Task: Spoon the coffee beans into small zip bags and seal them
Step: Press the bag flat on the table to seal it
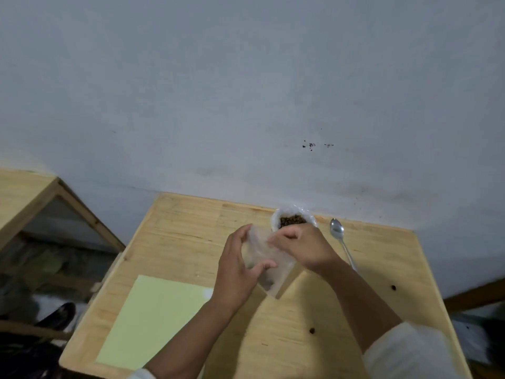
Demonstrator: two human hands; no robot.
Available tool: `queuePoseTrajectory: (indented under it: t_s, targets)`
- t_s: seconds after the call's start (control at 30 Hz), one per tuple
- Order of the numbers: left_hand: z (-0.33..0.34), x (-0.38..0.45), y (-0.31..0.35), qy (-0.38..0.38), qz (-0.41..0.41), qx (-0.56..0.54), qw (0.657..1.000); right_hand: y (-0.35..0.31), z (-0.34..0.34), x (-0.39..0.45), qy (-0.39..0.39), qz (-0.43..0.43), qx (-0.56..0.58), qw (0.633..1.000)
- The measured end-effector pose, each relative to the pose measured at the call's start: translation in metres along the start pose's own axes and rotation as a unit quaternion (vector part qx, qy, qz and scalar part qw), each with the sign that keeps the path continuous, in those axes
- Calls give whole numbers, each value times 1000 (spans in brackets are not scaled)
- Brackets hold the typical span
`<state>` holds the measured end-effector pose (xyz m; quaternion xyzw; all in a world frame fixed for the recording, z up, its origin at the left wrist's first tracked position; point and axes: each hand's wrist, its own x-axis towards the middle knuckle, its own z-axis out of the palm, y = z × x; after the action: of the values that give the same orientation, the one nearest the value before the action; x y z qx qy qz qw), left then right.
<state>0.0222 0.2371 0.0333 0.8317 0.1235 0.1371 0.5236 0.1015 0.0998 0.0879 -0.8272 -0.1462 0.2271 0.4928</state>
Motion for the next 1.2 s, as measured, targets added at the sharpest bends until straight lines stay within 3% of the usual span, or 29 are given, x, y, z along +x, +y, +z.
queuePoseTrajectory:
  t_s: [0.2,0.53,0.7,0.97,1.2]
  targets:
    - [-37,-3,-12,37,-45,-96,994,-11,36,-17,45,-8,208,977]
    - [-68,-2,-19,43,-59,-59,996,-4,71,-21,206,-100,169,959]
    - [-73,-1,-12,28,-40,-94,994,-3,66,-21,202,-116,161,959]
    - [-93,20,-18,-68,-29,-156,985,-14,53,-16,113,-59,150,981]
    - [-88,22,-15,-28,-50,-181,982,-16,63,-11,147,-52,177,972]
